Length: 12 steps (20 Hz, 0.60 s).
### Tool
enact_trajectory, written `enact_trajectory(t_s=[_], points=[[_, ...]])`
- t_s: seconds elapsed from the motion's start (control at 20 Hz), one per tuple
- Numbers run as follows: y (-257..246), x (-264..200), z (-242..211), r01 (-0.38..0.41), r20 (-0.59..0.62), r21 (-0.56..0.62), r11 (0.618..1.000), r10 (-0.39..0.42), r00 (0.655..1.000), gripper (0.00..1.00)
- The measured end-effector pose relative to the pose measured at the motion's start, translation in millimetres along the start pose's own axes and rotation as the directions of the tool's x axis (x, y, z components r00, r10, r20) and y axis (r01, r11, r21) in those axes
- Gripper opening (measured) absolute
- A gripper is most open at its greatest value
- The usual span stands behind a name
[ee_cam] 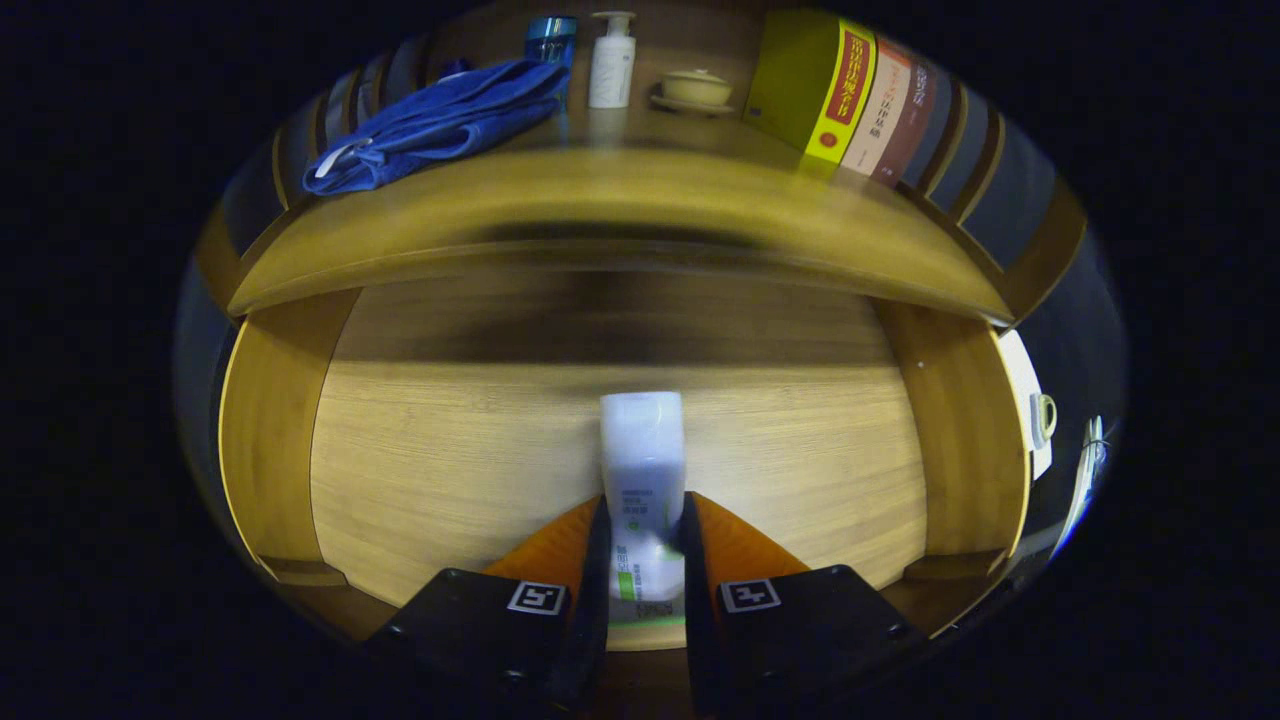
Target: Pull open the drawer, take out the items inside it, and place them on the countertop above the cabinet.
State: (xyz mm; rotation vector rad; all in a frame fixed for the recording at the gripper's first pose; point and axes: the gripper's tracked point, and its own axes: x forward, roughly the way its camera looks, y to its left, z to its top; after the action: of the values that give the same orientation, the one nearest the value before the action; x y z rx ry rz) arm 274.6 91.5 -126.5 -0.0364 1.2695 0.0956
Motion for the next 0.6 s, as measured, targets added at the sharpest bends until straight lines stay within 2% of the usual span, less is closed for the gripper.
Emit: enact_trajectory(t_s=[0.1, 0.15, 0.3, 0.6], points=[[-11.5, -23.4, 21.0, 0.013, 0.032, 0.022, 1.0, -0.014, 0.999, 0.42], [-17.0, -20.6, 25.5, 0.016, 0.054, 0.036, 0.999, -0.018, 0.998, 0.42], [-25.7, -39.2, 26.6, 0.026, 0.106, 0.063, 0.998, -0.033, 0.994, 0.42], [-45.9, -90.0, 37.0, 0.103, 0.226, 0.098, 0.99, -0.122, 0.967, 0.42]])
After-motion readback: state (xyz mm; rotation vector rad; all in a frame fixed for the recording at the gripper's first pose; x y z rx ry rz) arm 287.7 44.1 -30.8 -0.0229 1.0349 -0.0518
